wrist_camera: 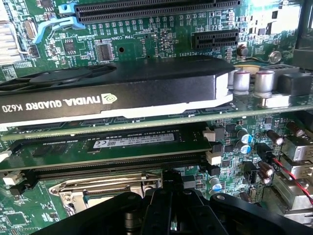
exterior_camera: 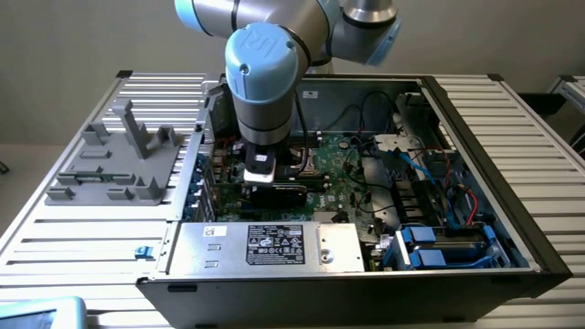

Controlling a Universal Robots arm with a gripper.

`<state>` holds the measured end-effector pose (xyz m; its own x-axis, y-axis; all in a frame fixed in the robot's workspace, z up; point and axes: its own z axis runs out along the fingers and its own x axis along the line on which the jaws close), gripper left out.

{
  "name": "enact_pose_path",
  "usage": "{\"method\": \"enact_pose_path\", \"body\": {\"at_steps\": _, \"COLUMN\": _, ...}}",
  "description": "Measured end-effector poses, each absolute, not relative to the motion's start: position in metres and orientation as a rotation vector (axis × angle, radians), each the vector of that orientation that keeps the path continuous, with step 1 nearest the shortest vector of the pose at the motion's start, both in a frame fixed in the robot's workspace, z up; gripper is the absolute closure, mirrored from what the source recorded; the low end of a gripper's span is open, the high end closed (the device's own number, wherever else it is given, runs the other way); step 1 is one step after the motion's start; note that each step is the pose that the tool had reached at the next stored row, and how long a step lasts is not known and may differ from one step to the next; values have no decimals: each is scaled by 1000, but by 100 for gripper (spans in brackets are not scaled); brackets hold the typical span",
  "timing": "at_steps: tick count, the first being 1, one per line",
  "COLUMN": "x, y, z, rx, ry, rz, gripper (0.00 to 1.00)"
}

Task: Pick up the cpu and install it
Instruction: 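Install the second cpu locking lever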

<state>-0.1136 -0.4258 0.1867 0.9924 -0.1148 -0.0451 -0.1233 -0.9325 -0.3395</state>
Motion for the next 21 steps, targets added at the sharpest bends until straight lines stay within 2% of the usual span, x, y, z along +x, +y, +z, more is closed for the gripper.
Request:
{"method": "enact_pose_path", "body": {"at_steps": 11, "x": -113, "y": -428, "z": 188, "rx": -2788, "ry": 178, "rz": 69, "gripper": 89}}
{"method": "enact_pose_path", "body": {"at_steps": 21, "x": -112, "y": -430, "z": 214, "rx": -2788, "ry": 186, "rz": 117, "gripper": 89}}
